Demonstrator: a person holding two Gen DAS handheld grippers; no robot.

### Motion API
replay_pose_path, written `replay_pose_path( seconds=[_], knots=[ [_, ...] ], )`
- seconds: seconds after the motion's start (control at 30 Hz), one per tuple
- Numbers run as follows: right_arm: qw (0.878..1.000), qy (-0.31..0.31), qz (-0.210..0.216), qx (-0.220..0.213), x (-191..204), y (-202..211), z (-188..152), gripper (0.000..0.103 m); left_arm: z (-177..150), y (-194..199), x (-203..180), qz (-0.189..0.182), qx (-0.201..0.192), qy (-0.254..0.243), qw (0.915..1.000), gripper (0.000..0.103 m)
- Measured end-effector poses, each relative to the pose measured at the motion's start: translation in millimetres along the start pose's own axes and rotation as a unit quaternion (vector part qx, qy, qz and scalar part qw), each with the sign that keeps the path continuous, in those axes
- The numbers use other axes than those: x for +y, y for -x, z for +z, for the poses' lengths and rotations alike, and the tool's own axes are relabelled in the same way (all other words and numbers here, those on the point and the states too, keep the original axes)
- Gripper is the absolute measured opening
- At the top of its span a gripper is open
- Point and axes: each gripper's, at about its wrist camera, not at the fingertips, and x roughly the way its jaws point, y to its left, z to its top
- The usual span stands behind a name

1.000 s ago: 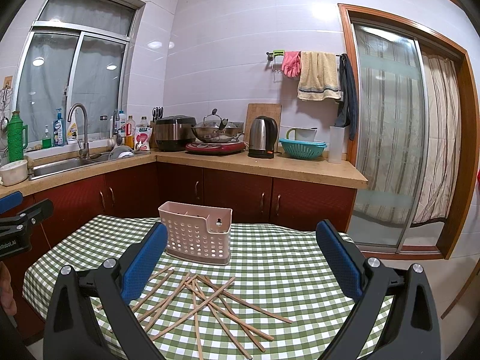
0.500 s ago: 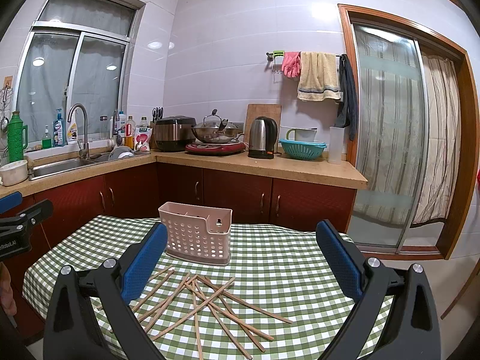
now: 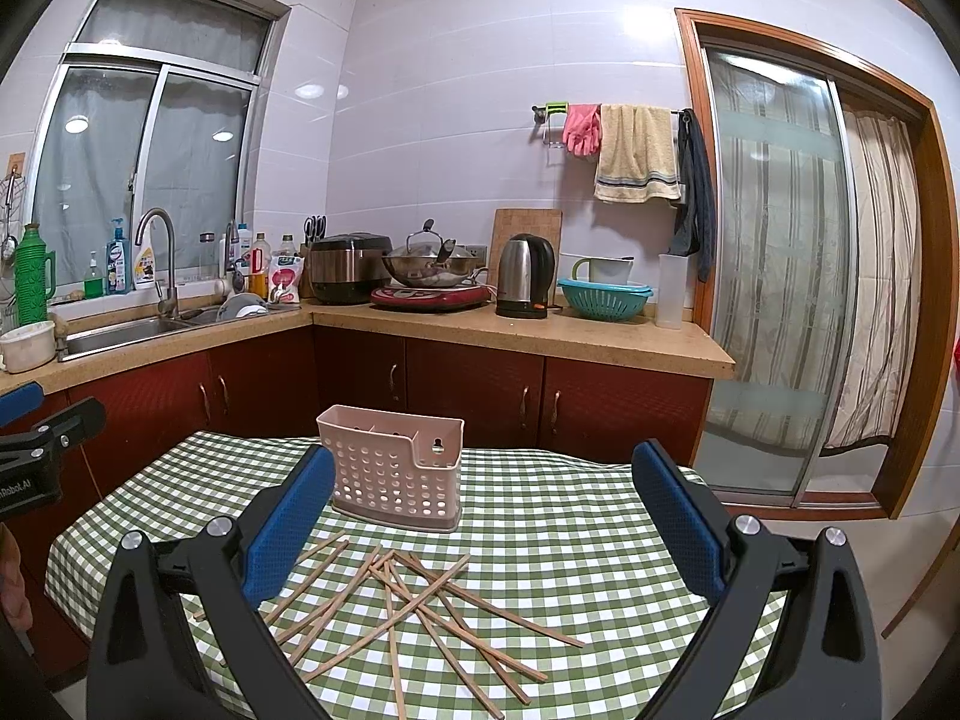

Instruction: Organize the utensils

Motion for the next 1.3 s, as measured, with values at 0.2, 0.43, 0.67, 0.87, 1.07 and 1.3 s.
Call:
replay_pose_path(
  seconds=[0.2, 0.43, 0.67, 0.87, 1.07, 1.3],
  knots=[
    [1.000, 0.000, 0.000, 0.000, 0, 0, 0, 0.097, 1, 0, 0, 0.000, 0.002, -0.001, 1.0000, 0.099],
    [1.000, -0.003, 0.004, 0.015, -3, -13, -6, 0.097, -6, -15, 1, 0.000, 0.014, -0.008, 0.9999, 0.099],
    [0.998, -0.014, 0.014, 0.055, -11, -45, -32, 0.097, -35, -55, 4, -0.010, 0.056, -0.025, 0.9981, 0.099],
    [0.995, -0.026, 0.030, 0.090, -18, -73, -62, 0.097, -71, -97, 10, -0.011, 0.109, -0.037, 0.9933, 0.099],
    [0.990, -0.032, 0.042, 0.127, -17, -102, -89, 0.097, -117, -142, 20, -0.026, 0.186, -0.038, 0.9815, 0.075],
    [0.986, -0.029, 0.053, 0.155, -12, -124, -110, 0.097, -153, -167, 24, -0.029, 0.232, -0.055, 0.9708, 0.060]
  ],
)
